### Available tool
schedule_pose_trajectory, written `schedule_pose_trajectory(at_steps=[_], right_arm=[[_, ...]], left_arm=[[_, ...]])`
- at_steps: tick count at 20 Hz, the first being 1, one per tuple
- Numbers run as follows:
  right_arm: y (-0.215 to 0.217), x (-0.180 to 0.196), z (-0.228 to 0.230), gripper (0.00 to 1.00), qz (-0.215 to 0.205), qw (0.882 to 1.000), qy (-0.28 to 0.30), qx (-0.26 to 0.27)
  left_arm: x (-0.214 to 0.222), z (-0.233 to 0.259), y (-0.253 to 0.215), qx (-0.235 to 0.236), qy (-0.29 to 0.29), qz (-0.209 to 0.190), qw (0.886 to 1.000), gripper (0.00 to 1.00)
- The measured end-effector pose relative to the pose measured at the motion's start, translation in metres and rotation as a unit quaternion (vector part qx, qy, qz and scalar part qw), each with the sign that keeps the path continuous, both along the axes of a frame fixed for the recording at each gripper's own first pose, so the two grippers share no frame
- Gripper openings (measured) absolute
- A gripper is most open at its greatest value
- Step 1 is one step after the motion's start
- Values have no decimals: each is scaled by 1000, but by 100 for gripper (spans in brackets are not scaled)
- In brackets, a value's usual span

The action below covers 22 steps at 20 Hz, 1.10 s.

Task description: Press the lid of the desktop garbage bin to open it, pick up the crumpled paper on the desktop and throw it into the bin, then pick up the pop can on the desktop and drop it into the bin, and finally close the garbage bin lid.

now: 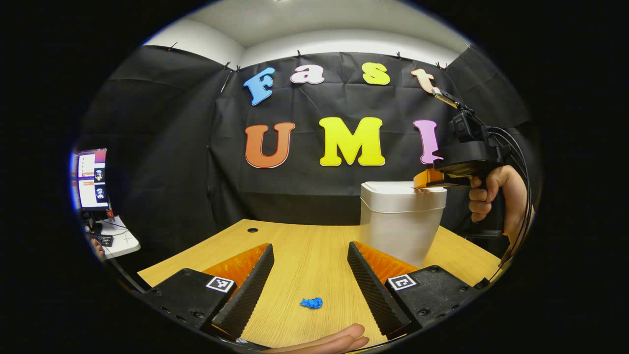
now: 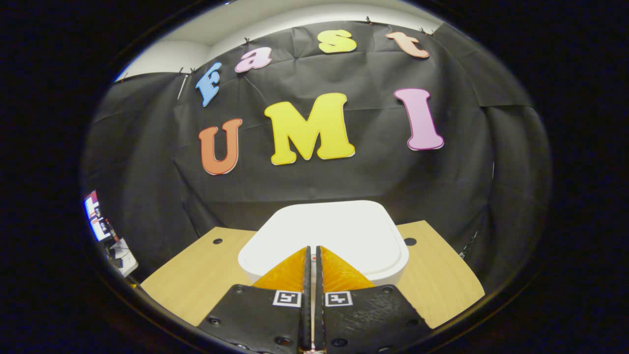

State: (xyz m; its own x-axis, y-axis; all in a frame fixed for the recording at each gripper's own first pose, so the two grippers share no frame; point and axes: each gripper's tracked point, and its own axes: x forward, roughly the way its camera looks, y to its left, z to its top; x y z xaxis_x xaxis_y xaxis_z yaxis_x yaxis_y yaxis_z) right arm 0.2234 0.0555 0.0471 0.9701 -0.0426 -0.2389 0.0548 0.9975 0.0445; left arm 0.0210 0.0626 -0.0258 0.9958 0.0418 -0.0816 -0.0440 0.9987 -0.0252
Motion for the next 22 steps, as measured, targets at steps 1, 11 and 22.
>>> schedule_pose_trajectory(at_steps=[1,11,22], right_arm=[[0,-1,-4,3,-1,1000,0,2],[0,-22,-9,3,15,999,-16,43],[-5,-79,-50,72,29,999,-12,20]], left_arm=[[1,0,0,2,-1,2,1000,97],[7,-11,-3,10,15,3,1000,97],[21,-31,-1,-1,41,1,999,98]])
